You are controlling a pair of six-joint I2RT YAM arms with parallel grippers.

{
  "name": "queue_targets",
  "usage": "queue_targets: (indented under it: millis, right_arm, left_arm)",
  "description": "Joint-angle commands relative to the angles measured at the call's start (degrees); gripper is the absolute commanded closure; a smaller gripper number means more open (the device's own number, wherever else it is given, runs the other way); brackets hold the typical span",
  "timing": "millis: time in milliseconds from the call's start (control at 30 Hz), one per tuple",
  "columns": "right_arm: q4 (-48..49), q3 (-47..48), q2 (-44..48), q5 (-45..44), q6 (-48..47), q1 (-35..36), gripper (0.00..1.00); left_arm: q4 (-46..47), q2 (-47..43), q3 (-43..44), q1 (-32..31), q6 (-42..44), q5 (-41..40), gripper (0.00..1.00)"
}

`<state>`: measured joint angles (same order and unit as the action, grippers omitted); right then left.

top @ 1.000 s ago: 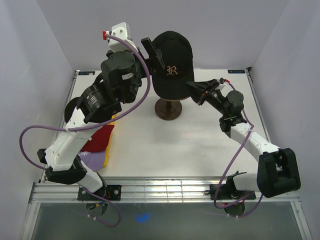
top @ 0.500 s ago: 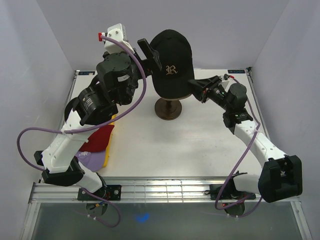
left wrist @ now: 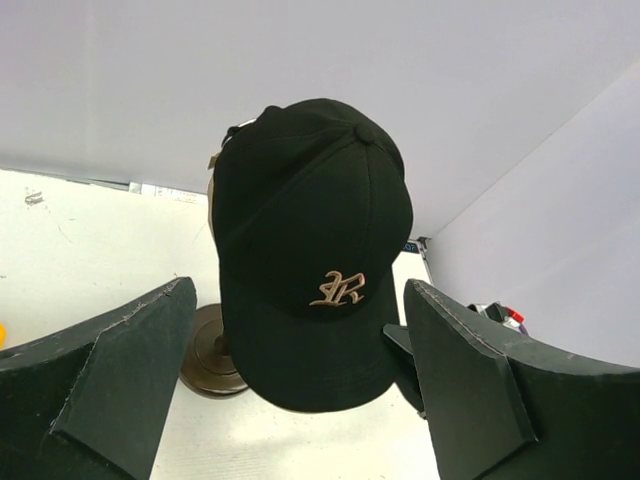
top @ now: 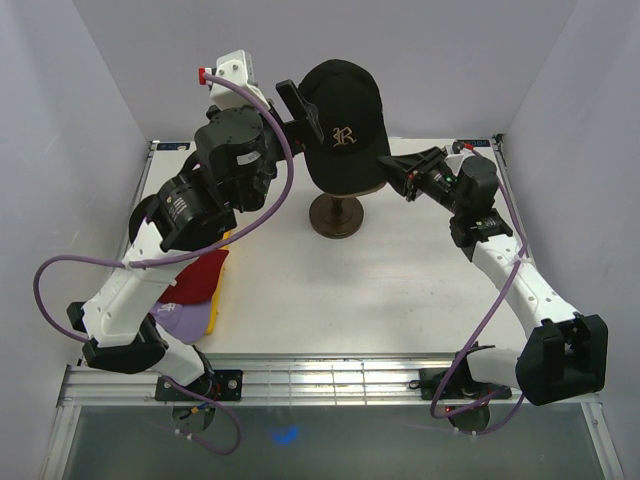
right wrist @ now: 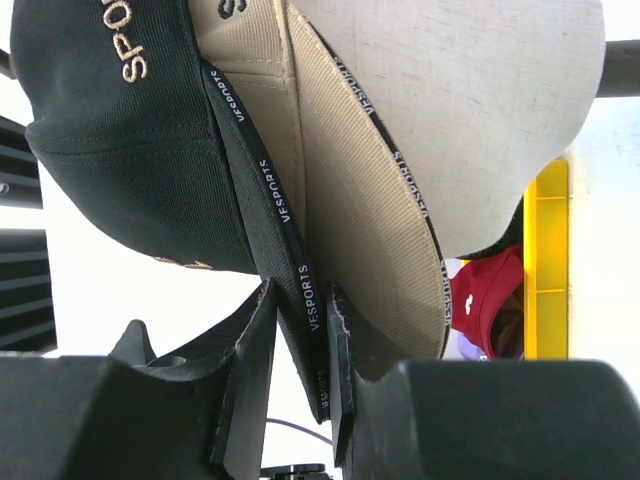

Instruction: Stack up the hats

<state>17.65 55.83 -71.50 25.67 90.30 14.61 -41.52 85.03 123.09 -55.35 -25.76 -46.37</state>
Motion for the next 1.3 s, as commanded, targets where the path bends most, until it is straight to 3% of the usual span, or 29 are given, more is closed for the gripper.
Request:
queue_targets:
  millis: [0, 200, 400, 567, 867, 1267]
  right_arm:
    - [-10.0, -1.0, -1.5, -2.4, -1.9, -0.5, 0.92]
    - [-11.4, -2.7, -1.2, -3.4, -2.6, -0.5, 0.91]
    - [-13.3, 0.6, -1.0, -3.4, -4.3, -0.5, 0.69]
    - [-15.7, 2.4, 0.6, -4.7, -4.9, -0.5, 0.64]
    - [-14.8, -2.2, 5.8, -8.1, -2.5, 0.9, 0.61]
    - [-22.8, 5.2, 4.5, -10.1, -8.8, 1.0, 0.49]
  left_arm:
    - [0.7, -2.9, -0.5, -0.2, -0.2, -0.7, 0.05]
    - [0.7, -3.2, -0.8, -0.2, -0.1, -0.7, 0.05]
    - [0.8, -3.6, -1.2, -0.1, 0.1, -0.7, 0.04]
    - [1.3, -3.6, -1.3, -0.1, 0.0, -0.4, 0.03]
    - [1.7, -2.7, -1.0, -0.1, -0.4, 0.6, 0.03]
    - [1.8, -2.8, -0.8, 0.4, -0.2, 1.1, 0.02]
